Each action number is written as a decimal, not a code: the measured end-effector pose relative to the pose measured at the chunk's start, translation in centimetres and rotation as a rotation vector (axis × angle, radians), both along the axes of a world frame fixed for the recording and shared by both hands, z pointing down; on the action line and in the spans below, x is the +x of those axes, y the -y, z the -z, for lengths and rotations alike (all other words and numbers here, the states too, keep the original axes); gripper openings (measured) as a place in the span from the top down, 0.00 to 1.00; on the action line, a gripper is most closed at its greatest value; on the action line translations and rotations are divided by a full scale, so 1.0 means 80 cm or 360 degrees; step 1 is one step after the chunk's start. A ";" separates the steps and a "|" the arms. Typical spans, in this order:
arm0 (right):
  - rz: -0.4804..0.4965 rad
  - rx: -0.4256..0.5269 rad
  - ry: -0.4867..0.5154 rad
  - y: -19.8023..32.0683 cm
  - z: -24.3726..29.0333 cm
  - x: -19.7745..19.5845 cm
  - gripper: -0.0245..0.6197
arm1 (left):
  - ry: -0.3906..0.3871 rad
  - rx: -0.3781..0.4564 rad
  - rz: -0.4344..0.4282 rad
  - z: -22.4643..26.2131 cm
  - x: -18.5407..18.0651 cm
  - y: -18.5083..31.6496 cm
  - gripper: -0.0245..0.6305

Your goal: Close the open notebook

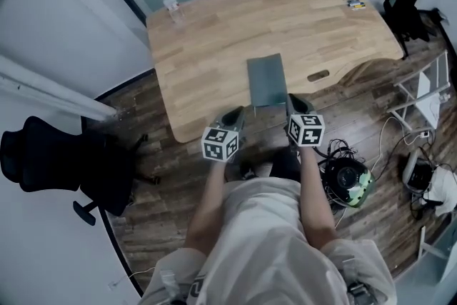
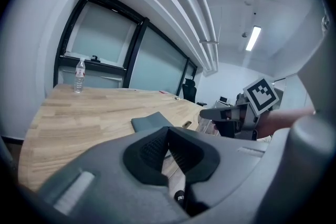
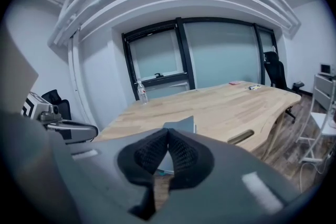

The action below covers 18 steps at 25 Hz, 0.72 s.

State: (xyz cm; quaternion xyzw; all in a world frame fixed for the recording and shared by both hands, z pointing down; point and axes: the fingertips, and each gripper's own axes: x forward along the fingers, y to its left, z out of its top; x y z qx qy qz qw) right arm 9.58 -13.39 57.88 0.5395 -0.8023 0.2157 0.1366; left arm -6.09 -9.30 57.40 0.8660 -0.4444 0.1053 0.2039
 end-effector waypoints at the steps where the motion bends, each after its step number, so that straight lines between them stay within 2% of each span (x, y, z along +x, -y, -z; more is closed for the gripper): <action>1: 0.0017 0.0007 -0.0010 0.000 0.002 -0.004 0.96 | -0.0007 0.0006 0.0006 0.002 -0.001 0.000 0.95; 6: 0.0014 0.0007 0.0014 0.002 0.005 -0.009 0.96 | 0.0001 0.0007 -0.0001 0.002 -0.002 -0.004 0.95; 10: 0.0067 -0.0016 -0.0033 -0.004 -0.003 -0.019 0.96 | -0.0010 -0.0014 0.0036 -0.003 -0.011 -0.008 0.95; 12: 0.0067 -0.0031 0.0015 -0.006 -0.006 -0.021 0.96 | -0.0011 -0.0031 0.0057 -0.008 -0.015 -0.009 0.95; 15: 0.0013 -0.0059 0.0207 -0.009 -0.007 -0.018 0.96 | -0.0001 -0.0070 0.0079 -0.017 -0.019 -0.012 0.95; 18: -0.0029 -0.0073 0.0148 -0.010 -0.012 -0.012 0.96 | 0.0003 -0.0107 0.0124 -0.024 -0.026 -0.009 0.95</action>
